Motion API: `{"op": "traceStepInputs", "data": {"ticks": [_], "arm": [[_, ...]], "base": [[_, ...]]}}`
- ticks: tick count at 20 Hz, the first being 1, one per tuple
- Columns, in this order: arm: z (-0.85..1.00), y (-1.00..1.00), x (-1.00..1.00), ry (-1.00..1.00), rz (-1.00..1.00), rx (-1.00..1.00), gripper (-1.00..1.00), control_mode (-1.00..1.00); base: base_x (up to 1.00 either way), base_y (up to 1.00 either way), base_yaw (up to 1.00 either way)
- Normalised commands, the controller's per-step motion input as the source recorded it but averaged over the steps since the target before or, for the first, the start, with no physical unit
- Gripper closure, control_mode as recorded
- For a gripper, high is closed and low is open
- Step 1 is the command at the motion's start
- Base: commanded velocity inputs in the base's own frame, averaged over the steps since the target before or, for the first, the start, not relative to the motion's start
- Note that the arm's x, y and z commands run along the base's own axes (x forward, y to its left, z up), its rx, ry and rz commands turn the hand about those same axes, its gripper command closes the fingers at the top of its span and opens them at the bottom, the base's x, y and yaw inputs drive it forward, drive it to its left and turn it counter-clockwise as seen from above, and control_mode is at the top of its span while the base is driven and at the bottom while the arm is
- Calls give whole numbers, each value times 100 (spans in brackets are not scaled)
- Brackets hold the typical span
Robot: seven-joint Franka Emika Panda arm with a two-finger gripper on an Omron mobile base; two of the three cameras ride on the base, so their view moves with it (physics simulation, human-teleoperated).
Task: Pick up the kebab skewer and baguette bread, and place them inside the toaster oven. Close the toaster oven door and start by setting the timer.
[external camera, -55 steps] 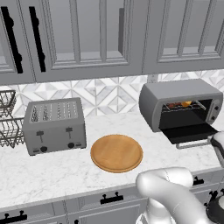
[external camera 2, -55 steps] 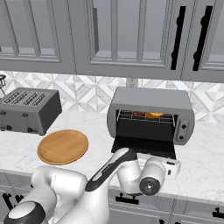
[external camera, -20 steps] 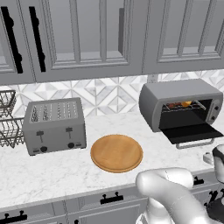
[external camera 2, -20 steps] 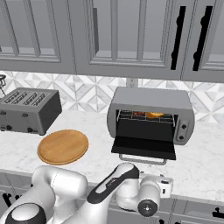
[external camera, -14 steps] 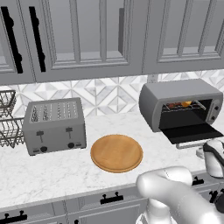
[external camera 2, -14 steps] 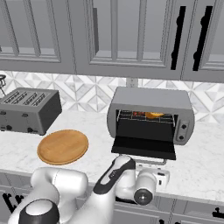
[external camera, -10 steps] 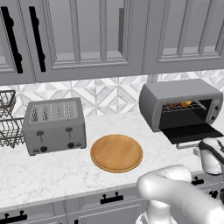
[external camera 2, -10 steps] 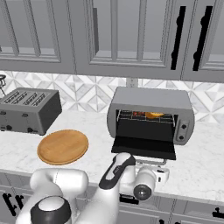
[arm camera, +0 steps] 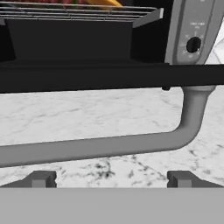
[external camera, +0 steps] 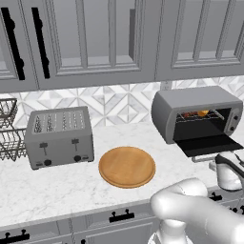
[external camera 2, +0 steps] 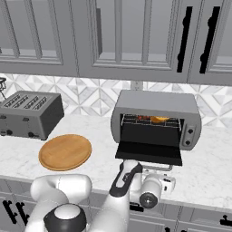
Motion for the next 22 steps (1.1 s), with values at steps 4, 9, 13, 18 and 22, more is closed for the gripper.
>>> {"op": "traceStepInputs", "data": {"ticks": [4, 9, 13, 18, 22], "arm": [[-17, 0, 55, 0, 1, 0, -100, -100], [-26, 0, 51, -2, 4, 0, -100, -100], [-1, 1, 26, -12, 2, 0, -100, -100], [38, 0, 6, -26, 0, 0, -100, -100], [59, 0, 18, -27, 0, 0, -100, -100]], "base": [[0, 0, 0], [0, 0, 0], [0, 0, 0], [0, 0, 0], [0, 0, 0]]}}
